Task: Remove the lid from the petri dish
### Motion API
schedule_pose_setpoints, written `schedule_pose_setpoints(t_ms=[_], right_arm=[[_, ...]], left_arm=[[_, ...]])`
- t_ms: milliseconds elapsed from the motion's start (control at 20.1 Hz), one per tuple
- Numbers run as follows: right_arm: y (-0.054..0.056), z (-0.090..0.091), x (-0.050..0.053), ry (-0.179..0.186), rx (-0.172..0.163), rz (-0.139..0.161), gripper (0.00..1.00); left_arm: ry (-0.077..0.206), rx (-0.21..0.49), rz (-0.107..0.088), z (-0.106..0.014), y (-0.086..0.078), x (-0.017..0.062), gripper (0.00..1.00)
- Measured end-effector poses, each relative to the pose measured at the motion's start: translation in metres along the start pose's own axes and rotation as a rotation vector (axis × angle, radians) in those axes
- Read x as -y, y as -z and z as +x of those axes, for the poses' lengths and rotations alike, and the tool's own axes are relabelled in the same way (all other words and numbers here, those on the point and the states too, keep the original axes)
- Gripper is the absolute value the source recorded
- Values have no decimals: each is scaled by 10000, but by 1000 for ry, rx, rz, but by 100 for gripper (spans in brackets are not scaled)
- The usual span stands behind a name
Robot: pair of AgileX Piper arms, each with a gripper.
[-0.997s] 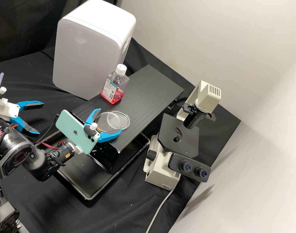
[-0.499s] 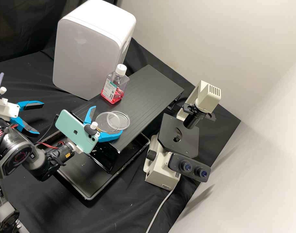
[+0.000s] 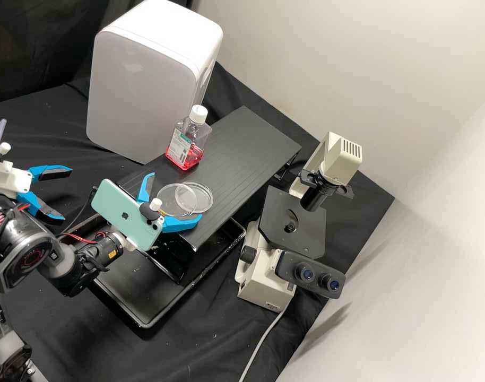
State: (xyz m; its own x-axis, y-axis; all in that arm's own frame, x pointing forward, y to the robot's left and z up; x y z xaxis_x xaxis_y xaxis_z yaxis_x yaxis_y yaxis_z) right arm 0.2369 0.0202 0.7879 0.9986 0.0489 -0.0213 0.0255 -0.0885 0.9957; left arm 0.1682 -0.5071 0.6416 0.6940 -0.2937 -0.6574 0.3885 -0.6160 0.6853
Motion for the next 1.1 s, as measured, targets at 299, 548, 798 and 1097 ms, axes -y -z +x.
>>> schedule_pose_setpoints(t_ms=[299, 548, 798, 1097], right_arm=[[0, 0, 0, 0, 0, 0, 100], [0, 0, 0, 0, 0, 0, 0], [0, 0, 0, 0, 0, 0, 0], [0, 0, 0, 0, 0, 0, 0]], left_arm=[[0, 0, 0, 0, 0, 0, 100], [0, 0, 0, 0, 0, 0, 100], [0, 0, 0, 0, 0, 0, 100], [0, 0, 0, 0, 0, 0, 100]])
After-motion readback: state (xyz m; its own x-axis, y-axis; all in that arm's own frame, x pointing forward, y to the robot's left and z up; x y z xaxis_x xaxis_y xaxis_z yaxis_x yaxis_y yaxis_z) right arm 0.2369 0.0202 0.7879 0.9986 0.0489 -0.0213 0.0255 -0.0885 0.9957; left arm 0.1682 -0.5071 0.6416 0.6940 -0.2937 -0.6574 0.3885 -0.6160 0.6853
